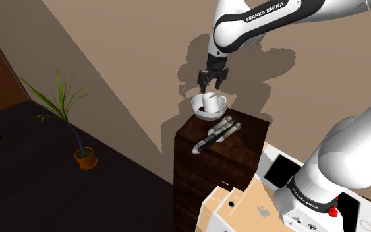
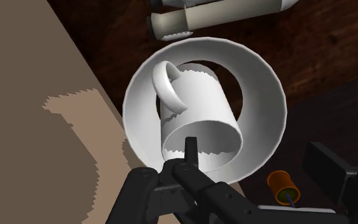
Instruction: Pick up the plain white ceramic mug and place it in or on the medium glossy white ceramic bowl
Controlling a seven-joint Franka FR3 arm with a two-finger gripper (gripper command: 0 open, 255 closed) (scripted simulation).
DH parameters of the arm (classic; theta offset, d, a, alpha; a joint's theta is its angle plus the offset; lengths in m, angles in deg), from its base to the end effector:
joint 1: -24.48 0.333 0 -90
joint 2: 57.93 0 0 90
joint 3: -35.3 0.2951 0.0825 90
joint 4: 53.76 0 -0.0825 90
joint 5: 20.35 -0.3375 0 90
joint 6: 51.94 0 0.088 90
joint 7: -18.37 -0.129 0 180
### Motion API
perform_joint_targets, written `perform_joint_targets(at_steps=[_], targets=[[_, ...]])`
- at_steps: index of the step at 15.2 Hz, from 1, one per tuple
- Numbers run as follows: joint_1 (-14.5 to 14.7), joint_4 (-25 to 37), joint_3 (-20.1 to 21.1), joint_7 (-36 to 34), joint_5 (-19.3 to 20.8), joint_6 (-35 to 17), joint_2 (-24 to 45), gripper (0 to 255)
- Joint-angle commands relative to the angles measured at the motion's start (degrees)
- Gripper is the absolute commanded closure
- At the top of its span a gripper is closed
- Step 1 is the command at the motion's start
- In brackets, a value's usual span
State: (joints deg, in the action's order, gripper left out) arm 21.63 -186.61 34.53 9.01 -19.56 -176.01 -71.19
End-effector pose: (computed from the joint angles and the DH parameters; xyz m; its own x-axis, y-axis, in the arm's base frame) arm 0.4437 -0.0290 0.4225 0.9731 -0.2168 0.0785 -0.2171 -0.9761 -0.0039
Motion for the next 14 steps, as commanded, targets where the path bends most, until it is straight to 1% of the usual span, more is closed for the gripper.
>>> perform_joint_targets(at_steps=[1,3,7,14], targets=[[0.0,0.0,0.0,0.0,0.0,0.0,0.0,0],[0.0,0.0,0.0,0.0,0.0,0.0,0.0,0],[0.03,4.67,0.06,0.0,-0.03,7.49,-2.82,0],[0.03,4.67,0.07,0.0,-0.03,7.49,-2.82,0]])
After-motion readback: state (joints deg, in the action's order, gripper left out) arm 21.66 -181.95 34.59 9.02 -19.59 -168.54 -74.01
